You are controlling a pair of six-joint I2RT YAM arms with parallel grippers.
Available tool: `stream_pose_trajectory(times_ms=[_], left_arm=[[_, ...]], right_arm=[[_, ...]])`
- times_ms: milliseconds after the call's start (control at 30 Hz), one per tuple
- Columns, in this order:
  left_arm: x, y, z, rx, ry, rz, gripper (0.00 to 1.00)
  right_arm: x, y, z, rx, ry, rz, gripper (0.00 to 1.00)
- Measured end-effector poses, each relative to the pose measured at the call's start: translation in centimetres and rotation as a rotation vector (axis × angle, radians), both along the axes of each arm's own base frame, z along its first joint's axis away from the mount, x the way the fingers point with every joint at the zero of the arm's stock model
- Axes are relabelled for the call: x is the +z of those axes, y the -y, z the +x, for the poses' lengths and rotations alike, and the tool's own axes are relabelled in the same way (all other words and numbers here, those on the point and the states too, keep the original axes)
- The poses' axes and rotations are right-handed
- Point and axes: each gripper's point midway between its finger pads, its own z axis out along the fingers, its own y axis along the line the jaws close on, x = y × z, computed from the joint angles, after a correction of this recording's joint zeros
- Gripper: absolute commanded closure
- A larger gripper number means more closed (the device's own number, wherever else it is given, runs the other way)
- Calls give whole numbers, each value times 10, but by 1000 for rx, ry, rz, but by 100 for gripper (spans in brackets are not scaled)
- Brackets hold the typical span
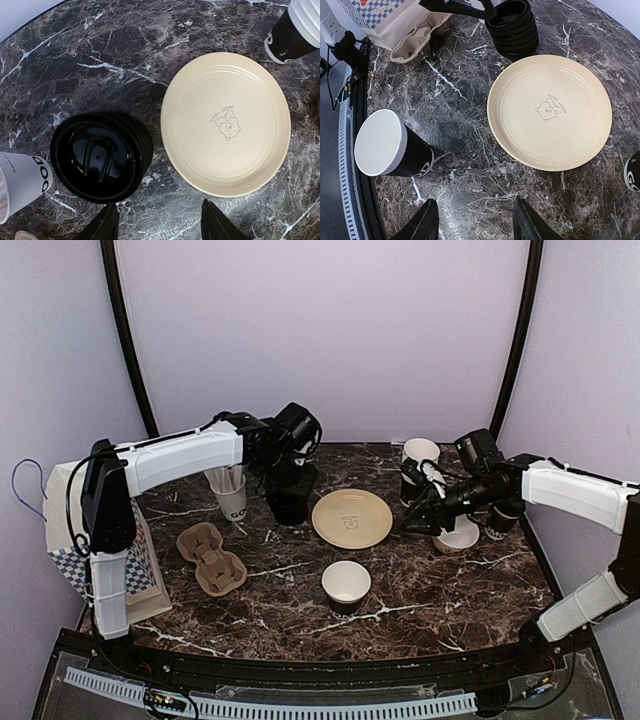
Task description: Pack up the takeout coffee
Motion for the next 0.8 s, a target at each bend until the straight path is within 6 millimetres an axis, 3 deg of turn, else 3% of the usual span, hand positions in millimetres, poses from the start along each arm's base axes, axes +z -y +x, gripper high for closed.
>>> stream_pose_trajectory(times_ms=[367, 800], left_arm=[[-18, -12, 29, 71, -17, 44, 46], [-40, -7, 37, 62, -54, 49, 52]], right_arm=[[-5, 0, -3, 22, 6, -6, 50], [-12, 1, -3, 43, 5, -21, 50]])
